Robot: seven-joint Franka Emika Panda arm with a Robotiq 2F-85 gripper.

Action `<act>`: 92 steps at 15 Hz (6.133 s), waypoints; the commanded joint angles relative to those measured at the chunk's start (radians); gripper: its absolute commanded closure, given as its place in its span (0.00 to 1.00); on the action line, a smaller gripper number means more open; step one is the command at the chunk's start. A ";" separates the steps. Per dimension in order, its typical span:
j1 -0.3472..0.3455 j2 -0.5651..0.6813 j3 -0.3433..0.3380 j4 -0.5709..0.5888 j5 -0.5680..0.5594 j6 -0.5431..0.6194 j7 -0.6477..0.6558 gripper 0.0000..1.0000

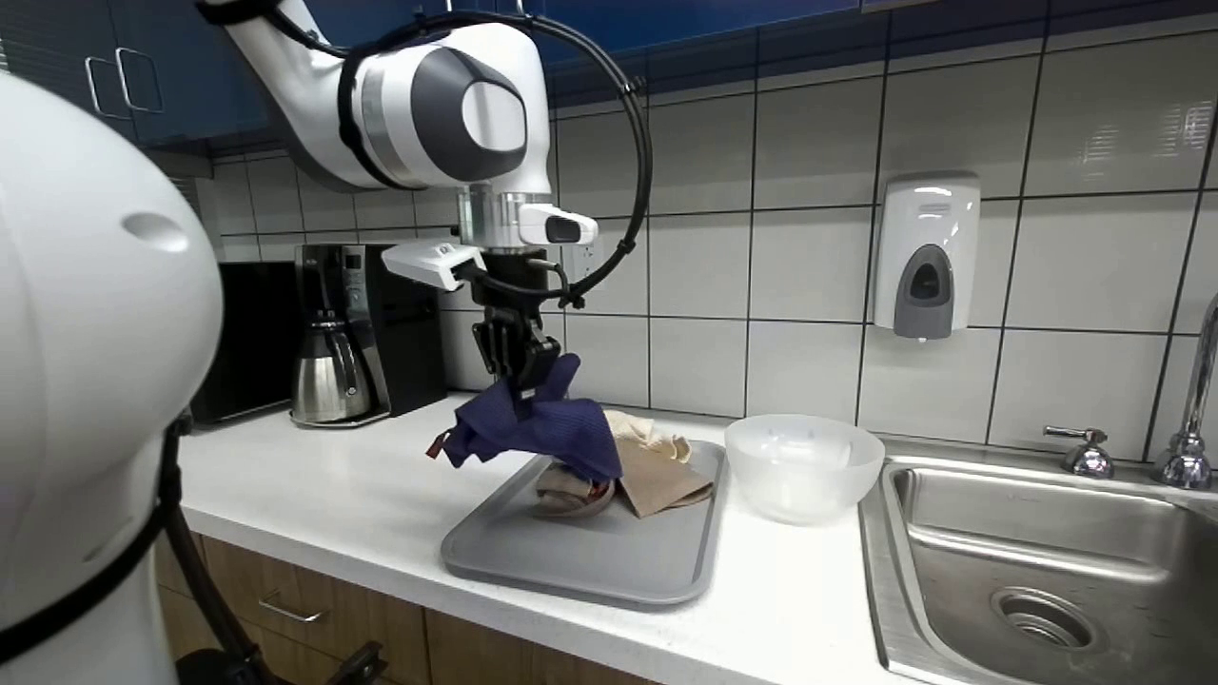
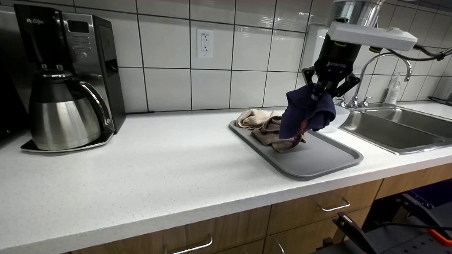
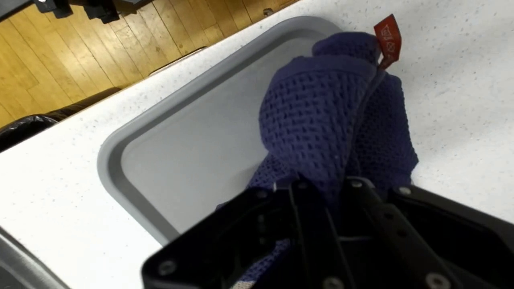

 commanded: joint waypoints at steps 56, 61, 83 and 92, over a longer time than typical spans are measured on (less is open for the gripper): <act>0.274 0.525 0.203 0.285 0.084 0.194 -0.160 0.97; 0.273 0.543 0.200 0.284 0.082 0.196 -0.158 0.97; 0.240 0.396 0.167 0.245 0.095 0.187 -0.157 0.00; 0.190 0.338 0.118 0.218 0.096 0.193 -0.196 0.00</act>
